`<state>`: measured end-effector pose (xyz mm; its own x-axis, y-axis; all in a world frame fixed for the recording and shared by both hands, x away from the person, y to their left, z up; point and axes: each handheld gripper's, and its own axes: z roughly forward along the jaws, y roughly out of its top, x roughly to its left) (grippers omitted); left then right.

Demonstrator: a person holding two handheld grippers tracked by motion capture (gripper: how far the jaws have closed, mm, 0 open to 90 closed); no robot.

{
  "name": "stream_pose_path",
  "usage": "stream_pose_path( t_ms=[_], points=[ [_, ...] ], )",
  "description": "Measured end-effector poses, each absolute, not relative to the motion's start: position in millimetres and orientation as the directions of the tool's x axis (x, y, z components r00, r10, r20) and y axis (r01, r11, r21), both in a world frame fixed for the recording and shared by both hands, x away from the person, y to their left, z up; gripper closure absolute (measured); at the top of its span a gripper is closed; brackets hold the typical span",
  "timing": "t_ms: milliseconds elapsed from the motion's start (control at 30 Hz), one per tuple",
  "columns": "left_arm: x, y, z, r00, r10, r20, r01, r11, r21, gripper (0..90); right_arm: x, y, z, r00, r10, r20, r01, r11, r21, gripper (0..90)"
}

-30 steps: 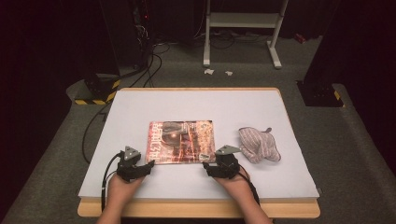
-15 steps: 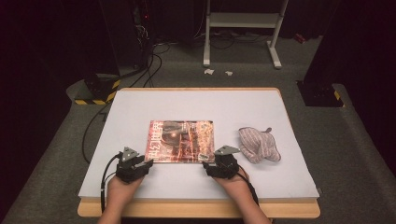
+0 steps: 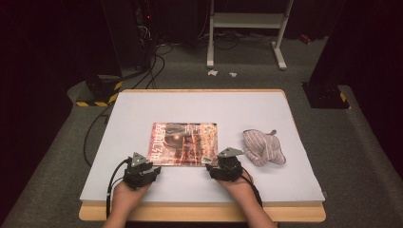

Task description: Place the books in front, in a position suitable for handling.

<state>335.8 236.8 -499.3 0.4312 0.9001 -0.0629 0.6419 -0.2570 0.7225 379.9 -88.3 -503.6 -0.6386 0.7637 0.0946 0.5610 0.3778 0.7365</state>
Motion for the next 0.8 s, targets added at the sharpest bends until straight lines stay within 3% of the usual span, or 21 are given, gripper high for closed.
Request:
stream_pose_path(
  t_ms=[333,800],
  points=[
    [339.4,252.4,-497.7,0.357,0.931,-0.078,0.646,-0.185,0.741,49.8,364.0,-73.2,-503.9,-0.694,0.716,0.079,0.524,0.426,0.737,39.5],
    [342.8,252.7,-500.4,0.361,0.928,-0.092,0.648,-0.178,0.741,42.1,340.5,-28.0,-504.1,-0.800,0.596,0.068,0.441,0.508,0.740,38.7]
  ],
)
